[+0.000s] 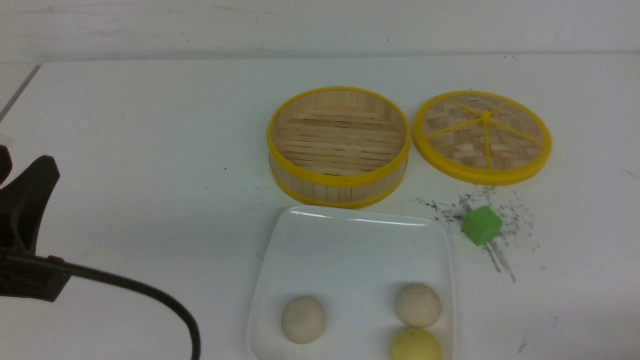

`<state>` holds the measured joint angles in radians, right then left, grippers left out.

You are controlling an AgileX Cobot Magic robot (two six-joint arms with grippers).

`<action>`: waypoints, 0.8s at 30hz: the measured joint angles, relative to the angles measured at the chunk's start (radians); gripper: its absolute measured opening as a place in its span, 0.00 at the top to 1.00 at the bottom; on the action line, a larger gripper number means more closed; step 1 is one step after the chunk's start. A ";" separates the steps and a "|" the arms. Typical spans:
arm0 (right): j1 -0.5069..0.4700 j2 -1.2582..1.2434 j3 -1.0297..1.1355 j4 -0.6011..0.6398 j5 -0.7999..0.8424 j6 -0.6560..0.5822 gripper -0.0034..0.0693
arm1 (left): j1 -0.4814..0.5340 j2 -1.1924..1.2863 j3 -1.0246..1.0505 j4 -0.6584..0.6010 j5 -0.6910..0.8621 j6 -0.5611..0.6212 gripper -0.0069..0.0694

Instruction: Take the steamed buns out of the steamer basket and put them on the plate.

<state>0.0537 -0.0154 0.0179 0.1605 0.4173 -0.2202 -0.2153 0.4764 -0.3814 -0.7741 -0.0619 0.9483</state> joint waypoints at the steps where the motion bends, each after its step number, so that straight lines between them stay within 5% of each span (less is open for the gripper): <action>1: 0.000 0.000 0.000 0.000 0.000 0.000 0.62 | 0.000 0.000 0.000 0.000 0.000 0.000 0.49; 12: 0.000 0.000 0.000 -0.001 0.000 0.000 0.62 | 0.000 0.000 0.000 -0.078 0.006 0.000 0.50; 24: 0.000 0.000 0.000 -0.001 0.000 0.000 0.62 | 0.000 0.000 0.000 -0.310 0.052 0.004 0.66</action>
<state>0.0537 -0.0154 0.0179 0.1594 0.4173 -0.2202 -0.2153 0.4764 -0.3814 -1.0841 -0.0097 0.9526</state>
